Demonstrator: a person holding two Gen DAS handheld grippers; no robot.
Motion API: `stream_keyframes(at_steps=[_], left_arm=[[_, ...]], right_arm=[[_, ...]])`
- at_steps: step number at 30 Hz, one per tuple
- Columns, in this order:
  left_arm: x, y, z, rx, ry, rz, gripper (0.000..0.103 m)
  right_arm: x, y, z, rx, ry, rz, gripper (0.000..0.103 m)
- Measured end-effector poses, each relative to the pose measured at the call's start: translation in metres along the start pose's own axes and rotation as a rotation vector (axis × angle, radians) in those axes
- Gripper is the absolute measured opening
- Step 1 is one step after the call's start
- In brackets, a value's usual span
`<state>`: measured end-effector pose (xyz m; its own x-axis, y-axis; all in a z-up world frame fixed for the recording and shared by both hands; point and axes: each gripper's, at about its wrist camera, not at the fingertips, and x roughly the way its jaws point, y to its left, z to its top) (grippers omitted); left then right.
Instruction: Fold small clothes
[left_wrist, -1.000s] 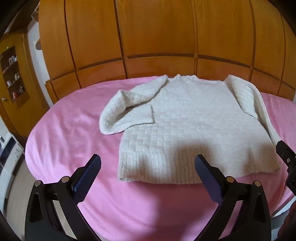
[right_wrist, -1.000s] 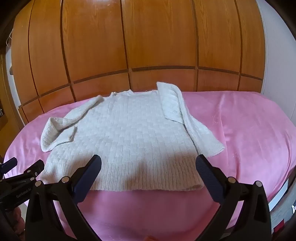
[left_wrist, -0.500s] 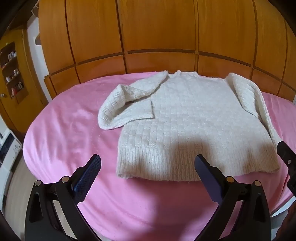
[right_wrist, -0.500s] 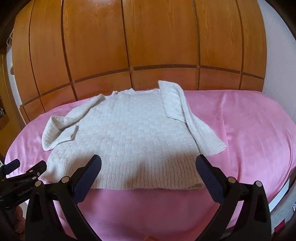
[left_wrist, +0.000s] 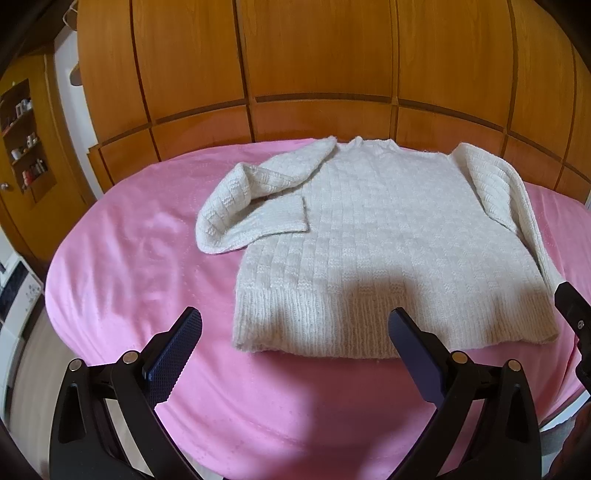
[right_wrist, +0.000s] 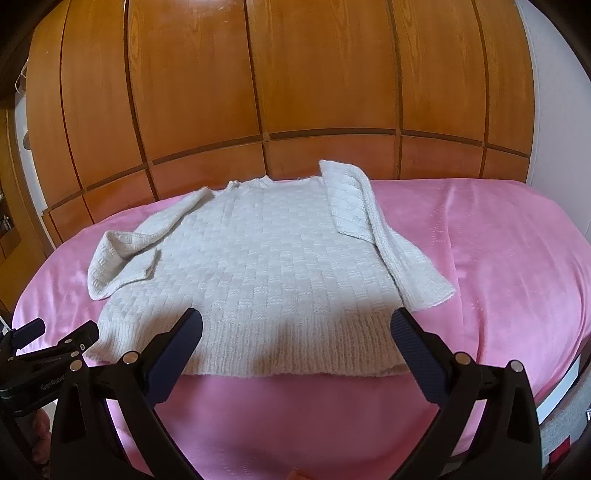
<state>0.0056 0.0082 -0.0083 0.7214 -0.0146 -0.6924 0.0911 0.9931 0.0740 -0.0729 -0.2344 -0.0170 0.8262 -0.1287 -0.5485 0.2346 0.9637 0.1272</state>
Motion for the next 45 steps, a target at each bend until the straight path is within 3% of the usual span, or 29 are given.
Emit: stream_keyframes(at_steps=[45], left_arm=[[0.011,0.000,-0.003,-0.013,0.055,-0.014,0.100]], right_arm=[[0.001,-0.001,-0.003,0.006,0.011,0.014,0.101]])
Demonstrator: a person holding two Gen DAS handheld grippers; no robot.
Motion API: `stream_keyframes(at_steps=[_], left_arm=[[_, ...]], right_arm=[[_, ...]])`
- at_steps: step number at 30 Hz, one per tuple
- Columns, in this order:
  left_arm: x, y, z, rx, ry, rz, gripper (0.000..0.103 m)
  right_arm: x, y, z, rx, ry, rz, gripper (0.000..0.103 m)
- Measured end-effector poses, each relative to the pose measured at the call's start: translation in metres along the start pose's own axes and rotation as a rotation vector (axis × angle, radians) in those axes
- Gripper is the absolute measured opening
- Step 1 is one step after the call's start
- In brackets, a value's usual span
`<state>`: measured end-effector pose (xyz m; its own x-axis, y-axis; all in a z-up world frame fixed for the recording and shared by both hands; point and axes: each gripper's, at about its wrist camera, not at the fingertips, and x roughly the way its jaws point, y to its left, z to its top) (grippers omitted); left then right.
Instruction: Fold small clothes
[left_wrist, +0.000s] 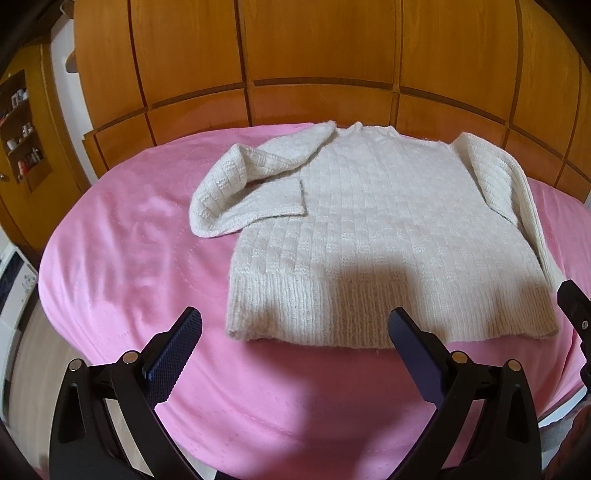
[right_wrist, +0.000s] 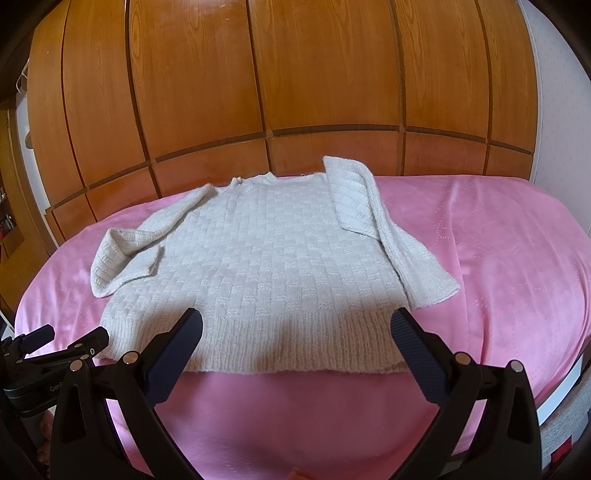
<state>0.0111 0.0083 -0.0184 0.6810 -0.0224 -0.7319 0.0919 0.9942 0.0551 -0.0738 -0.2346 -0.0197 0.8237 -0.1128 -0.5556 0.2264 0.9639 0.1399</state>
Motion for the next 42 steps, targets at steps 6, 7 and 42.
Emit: stream_keyframes(at_steps=[6,7,42], left_arm=[[0.003,-0.001,0.001,0.010,0.022,-0.048,0.100],[0.005,-0.001,0.000,0.014,0.041,-0.079,0.100],[0.100,0.073,-0.010,-0.130,0.041,-0.291,0.081]], right_arm=[[0.001,-0.006,0.001,0.037,-0.013,0.015,0.101],[0.002,-0.008,0.001,0.046,-0.028,0.047,0.101],[0.106,-0.119,-0.009,0.233,0.200,0.149,0.044]])
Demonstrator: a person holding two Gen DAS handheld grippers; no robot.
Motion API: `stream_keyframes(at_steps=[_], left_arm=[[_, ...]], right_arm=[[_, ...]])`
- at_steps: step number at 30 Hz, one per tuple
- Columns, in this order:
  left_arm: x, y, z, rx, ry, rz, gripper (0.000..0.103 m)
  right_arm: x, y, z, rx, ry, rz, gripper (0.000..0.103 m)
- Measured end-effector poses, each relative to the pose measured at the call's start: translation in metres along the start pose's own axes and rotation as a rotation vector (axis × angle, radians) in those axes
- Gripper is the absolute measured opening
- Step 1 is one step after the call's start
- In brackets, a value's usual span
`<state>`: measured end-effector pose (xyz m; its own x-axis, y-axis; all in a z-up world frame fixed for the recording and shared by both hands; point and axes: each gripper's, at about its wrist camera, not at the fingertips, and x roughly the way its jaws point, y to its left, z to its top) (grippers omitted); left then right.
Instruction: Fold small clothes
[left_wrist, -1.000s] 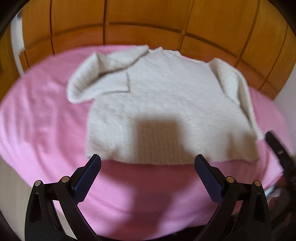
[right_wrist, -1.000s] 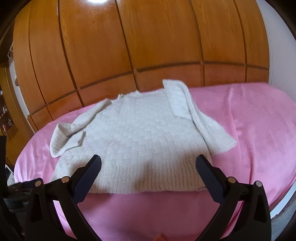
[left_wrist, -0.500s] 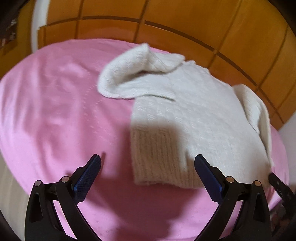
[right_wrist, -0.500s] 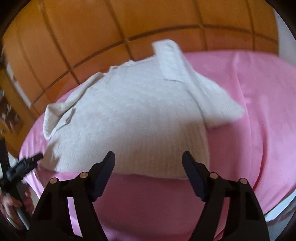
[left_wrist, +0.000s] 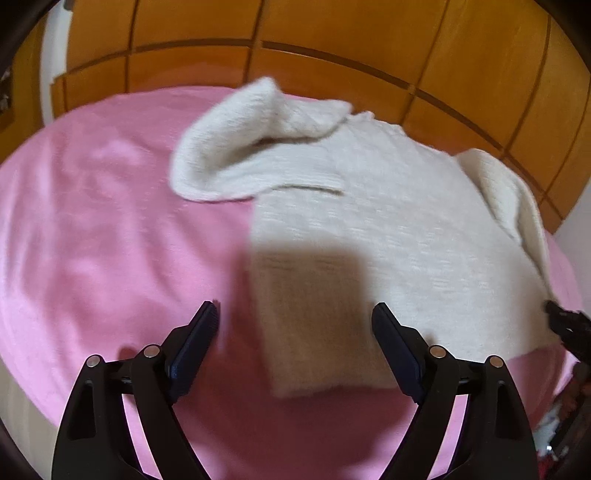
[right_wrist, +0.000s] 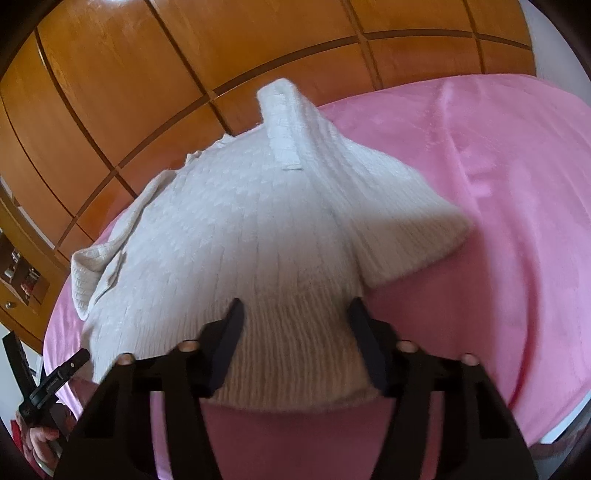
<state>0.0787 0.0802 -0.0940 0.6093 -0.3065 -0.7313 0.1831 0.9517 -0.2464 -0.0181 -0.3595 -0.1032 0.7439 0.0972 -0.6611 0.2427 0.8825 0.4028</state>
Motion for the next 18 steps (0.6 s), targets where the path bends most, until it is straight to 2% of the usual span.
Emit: stream_keyframes(at_steps=[2,5,6,9,12,18], left_arm=[[0.003,-0.009,0.001,0.029,0.017,-0.011,0.055],[0.007,-0.021,0.000,0.100,0.037,-0.021,0.023],[0.006,-0.021,0.000,0.101,0.042,-0.038,0.016],[0.000,-0.014,0.001,0.067,0.052,-0.083,0.012],[-0.017,-0.009,0.005,0.058,0.020,-0.103,0.010],[-0.055,-0.012,0.016,0.050,-0.047,-0.149,0.010]], right_arm=[[0.007,0.004,0.002,-0.027,0.015,-0.001,0.012],[0.012,0.008,0.000,-0.043,0.043,0.013,0.007],[0.010,0.008,0.000,-0.044,0.045,0.021,0.006],[-0.001,0.003,0.003,-0.015,0.040,0.078,0.005],[-0.021,-0.003,0.007,0.010,0.014,0.133,0.004],[-0.061,0.004,0.011,-0.046,-0.039,0.181,0.000]])
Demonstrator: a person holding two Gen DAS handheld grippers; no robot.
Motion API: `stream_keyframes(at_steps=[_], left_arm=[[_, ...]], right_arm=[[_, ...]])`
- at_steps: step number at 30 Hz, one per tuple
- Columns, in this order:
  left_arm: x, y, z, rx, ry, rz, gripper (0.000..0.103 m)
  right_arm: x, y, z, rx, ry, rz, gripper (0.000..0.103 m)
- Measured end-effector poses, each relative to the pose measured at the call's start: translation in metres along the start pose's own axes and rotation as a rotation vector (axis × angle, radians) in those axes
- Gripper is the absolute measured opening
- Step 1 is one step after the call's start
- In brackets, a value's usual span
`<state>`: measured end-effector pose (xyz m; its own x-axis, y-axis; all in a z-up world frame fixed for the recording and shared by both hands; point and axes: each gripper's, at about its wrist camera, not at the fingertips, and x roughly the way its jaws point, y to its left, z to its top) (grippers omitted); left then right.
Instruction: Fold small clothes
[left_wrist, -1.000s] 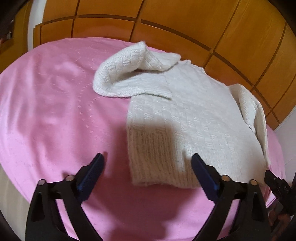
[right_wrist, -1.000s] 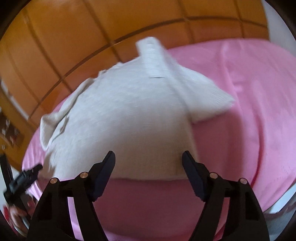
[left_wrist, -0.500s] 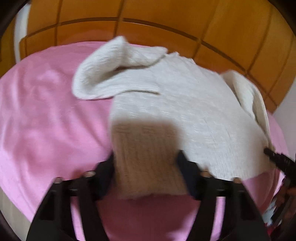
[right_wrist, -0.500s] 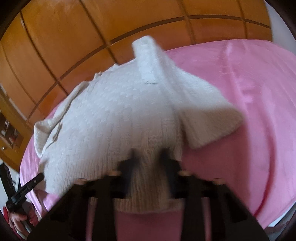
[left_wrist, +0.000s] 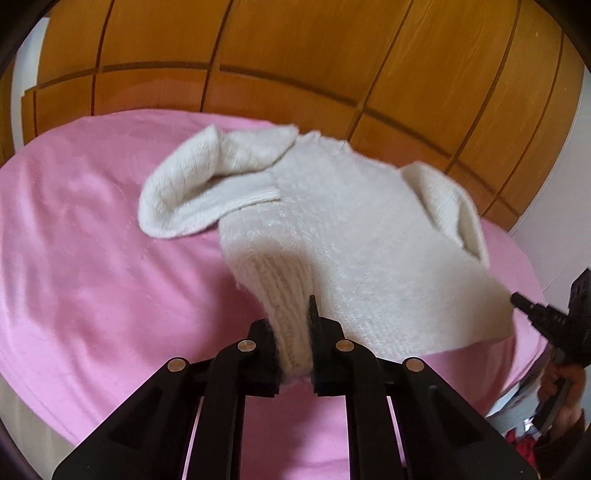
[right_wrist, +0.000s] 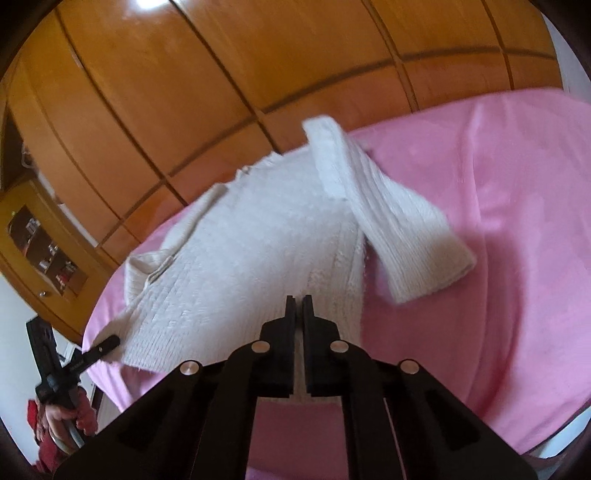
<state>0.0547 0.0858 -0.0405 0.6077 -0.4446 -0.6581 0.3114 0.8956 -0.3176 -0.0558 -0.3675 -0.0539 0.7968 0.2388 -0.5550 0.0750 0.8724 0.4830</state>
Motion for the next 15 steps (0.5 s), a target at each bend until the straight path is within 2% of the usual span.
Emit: stream_keyframes(at_steps=[2,6,9,10,11,13,15], left_arm=[[-0.013,-0.005,0.000,0.011,-0.015,-0.011,0.009],[-0.031,-0.014,-0.011,0.071,-0.021,-0.003,0.007],[-0.034,-0.009,-0.020,0.082,-0.004,0.027,0.005],[-0.032,-0.004,-0.020,0.069,0.007,0.028,0.005],[-0.028,0.001,-0.022,0.044,0.019,0.025,0.005],[-0.019,0.011,-0.025,-0.011,0.035,0.008,0.005],[-0.013,0.014,-0.028,-0.013,0.045,0.020,0.006]], right_arm=[[-0.017,0.003,0.000,-0.012,-0.018,0.033,0.000],[-0.039,0.006,-0.001,-0.031,-0.048,0.041,0.000],[-0.044,-0.008,-0.005,0.000,-0.044,-0.016,0.001],[-0.040,-0.015,-0.007,0.022,-0.030,-0.033,0.007],[-0.032,-0.027,-0.012,0.061,-0.008,-0.049,0.032],[-0.015,-0.044,-0.018,0.124,0.028,-0.054,0.067],[0.007,-0.060,-0.024,0.157,0.071,-0.079,0.066]])
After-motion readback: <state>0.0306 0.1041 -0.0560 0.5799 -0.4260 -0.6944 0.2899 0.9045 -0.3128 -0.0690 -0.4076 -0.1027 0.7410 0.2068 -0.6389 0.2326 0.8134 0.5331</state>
